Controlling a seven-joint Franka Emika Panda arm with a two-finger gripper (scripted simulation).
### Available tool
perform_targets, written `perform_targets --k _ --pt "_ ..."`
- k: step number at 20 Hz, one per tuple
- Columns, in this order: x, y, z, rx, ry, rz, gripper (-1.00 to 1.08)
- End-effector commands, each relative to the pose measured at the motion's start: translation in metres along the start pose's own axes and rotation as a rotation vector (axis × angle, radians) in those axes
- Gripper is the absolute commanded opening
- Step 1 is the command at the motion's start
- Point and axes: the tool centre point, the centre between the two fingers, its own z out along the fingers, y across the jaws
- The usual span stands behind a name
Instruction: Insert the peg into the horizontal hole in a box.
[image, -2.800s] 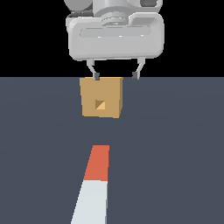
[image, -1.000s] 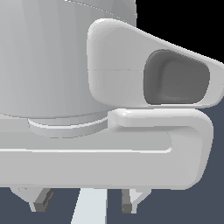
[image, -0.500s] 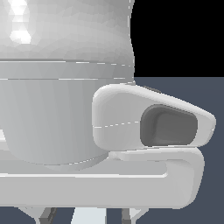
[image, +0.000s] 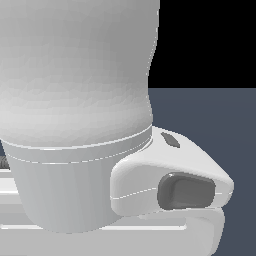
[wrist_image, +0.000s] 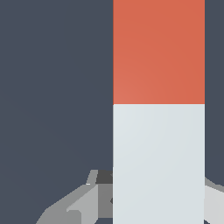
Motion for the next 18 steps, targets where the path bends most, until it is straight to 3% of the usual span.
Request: perform_targets --k 1,12,18 --pt "0.000 0.000 0.000 -0.001 0.000 0.000 -1.00" --pt "0.002 0.000 0.000 -0.001 0.000 0.001 -1.00" --pt "0.020 -0.006 -0.003 -0.001 0.000 0.011 -1.00"
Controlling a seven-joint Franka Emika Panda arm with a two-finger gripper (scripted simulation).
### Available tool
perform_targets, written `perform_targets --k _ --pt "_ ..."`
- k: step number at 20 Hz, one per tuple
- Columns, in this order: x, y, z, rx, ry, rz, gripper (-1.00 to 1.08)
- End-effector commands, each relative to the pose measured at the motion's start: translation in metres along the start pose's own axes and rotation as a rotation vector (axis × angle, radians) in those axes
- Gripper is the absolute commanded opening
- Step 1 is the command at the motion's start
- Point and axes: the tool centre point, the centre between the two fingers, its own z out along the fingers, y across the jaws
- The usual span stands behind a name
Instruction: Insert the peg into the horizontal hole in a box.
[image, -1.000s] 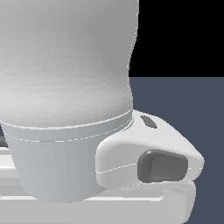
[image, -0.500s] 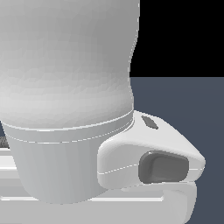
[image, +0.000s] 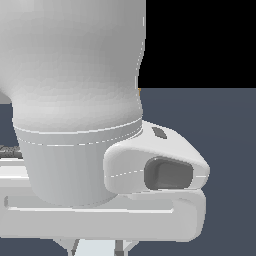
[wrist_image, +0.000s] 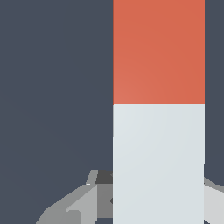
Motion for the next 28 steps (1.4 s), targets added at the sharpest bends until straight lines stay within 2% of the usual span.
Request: perform_targets --k 1,8,22,28 --pt "0.011 -0.002 -0.003 -0.003 0.000 0.005 -1.00" --pt "0.062 -0.017 -0.010 -0.003 0.000 0.033 -1.00" --pt "0.204 -0.049 -0.031 -0.003 0.000 0.112 -1.00" --pt "0.245 -0.054 -0.037 -0.003 0.000 0.134 -1.00"
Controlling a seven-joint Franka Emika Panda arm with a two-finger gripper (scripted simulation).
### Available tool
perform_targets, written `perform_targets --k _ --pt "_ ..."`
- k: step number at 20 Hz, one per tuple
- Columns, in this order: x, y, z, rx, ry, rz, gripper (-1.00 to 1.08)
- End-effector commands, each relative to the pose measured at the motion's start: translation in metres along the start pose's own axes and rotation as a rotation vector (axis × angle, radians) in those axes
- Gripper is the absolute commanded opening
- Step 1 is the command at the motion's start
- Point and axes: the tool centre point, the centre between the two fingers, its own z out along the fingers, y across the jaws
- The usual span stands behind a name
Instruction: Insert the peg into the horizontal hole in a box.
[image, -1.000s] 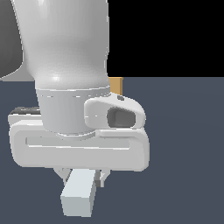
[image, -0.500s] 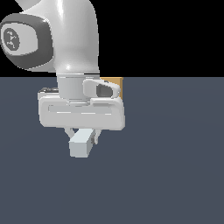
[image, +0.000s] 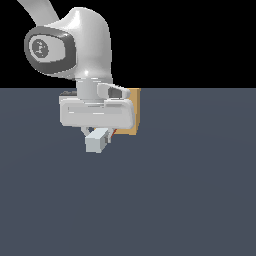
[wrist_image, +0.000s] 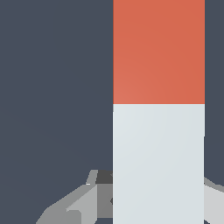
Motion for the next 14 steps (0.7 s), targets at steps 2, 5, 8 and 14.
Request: perform_targets --k 2,5,8,14 --pt "0.018 -0.003 -0.004 -0.003 0.000 0.012 -1.00" --pt "0.028 -0.005 -0.005 -0.003 0.000 0.018 -1.00" --pt "0.033 -0.006 -0.006 -0.003 0.000 0.020 -1.00" --pt "0.034 -0.007 -0.005 0.000 0.000 0.020 -1.00"
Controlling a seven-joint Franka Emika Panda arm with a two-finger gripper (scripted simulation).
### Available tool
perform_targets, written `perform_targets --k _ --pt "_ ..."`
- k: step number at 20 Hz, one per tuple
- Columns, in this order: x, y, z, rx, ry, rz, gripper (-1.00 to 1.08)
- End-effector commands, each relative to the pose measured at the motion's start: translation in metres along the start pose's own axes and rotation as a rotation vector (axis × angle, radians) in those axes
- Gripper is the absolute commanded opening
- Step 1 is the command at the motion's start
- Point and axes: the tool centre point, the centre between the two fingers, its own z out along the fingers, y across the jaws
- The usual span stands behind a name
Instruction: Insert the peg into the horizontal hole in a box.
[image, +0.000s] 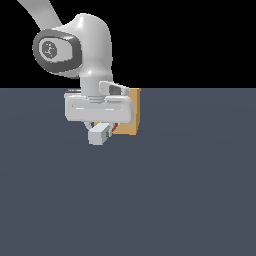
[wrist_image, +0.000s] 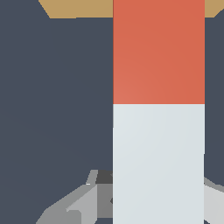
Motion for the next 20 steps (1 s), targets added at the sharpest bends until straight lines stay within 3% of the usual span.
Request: perform_targets --k 1,12,20 --pt "0.000 0.001 -0.001 -0.001 0.000 0.000 -1.00" --pt "0.007 0.003 -0.001 -0.002 0.001 0.000 -1.00" --pt "0.056 0.002 -0.002 -0.003 0.002 0.000 -1.00"
